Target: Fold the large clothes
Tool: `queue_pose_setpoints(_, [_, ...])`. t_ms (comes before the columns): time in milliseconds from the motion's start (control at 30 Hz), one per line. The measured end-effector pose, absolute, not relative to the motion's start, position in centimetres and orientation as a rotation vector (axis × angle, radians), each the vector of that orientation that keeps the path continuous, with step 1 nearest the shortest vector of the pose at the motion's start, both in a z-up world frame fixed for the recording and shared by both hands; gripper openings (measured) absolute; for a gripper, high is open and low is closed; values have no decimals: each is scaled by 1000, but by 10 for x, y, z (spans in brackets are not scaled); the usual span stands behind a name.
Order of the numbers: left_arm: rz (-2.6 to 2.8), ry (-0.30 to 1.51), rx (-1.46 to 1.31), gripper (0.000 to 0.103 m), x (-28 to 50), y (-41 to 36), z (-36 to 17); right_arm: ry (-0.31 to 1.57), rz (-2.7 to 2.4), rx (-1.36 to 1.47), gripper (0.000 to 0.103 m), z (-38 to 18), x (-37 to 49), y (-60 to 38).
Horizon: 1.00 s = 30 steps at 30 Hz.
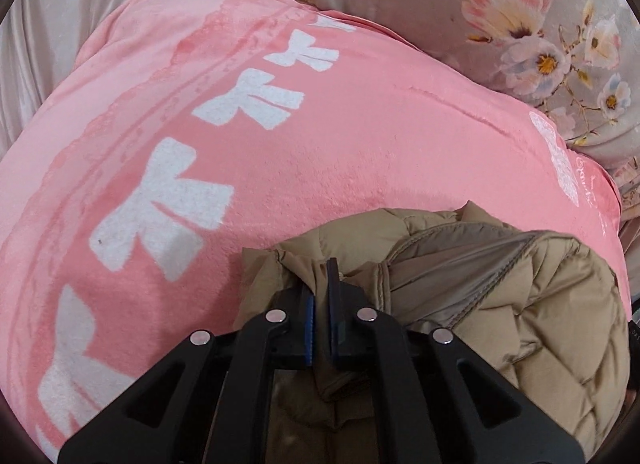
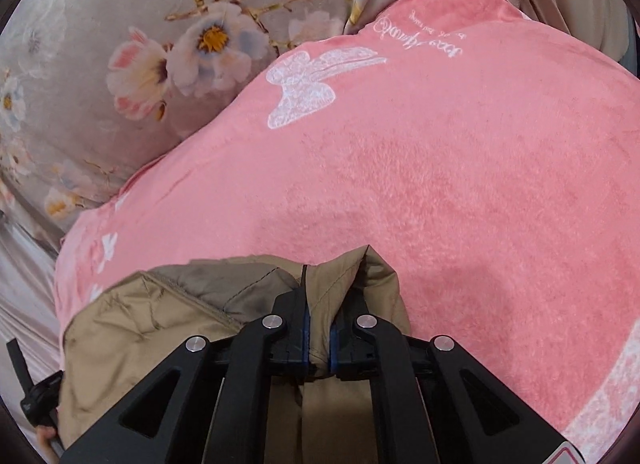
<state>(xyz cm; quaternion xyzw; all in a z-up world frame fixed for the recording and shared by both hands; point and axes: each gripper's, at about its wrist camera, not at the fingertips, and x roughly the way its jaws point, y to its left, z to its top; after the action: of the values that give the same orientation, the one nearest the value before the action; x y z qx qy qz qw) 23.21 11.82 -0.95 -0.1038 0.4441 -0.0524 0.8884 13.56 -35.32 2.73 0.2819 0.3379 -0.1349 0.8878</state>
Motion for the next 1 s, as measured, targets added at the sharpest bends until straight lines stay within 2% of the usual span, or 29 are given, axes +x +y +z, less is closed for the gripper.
queue_pose_setpoints(167, [-131, 874, -273, 6, 230, 121, -22, 706, -294, 546, 3, 19, 140, -345])
queue_pose_setpoints(400, [-186, 851, -384, 7, 229, 135, -25, 696, -241, 632, 5, 17, 139, -358])
queue_pose_setpoints(433, [-200, 850, -424, 8, 228, 143, -23, 696, -225, 669, 8, 21, 134, -363])
queue_pose_setpoints(467, [-215, 864, -471, 10, 225, 154, -18, 693, -210, 693, 15, 26, 128, -367])
queue_pose_setpoints(500, [-222, 874, -500, 17, 222, 162, -12, 674, -202, 717, 22, 34, 117, -372])
queue_pose_setpoints(533, [-217, 877, -523, 24, 217, 174, -3, 652, -218, 724, 39, 42, 107, -375])
queue_pose_setpoints(567, [-163, 871, -512, 55, 209, 187, 10, 602, -244, 717, 46, 56, 87, -381])
queue_pose_setpoints(600, [-99, 846, -490, 82, 201, 199, 24, 571, -249, 709, 47, 66, 75, -387])
queue_pose_setpoints(633, [-67, 768, -467, 86, 187, 214, 45, 553, -266, 701, 47, 74, 65, -391])
queue_pose_setpoints(800, [-58, 642, -258, 84, 164, 207, 115, 464, -323, 486, 42, 138, 42, -362])
queue_pose_setpoints(933, [-154, 627, -117, 79, 173, 131, 147, 508, -192, 291, 29, 159, 89, -281])
queue_pose_setpoints(1000, [-215, 656, -6, 76, 187, 72, 144, 544, -151, 207, 28, 154, 119, -246])
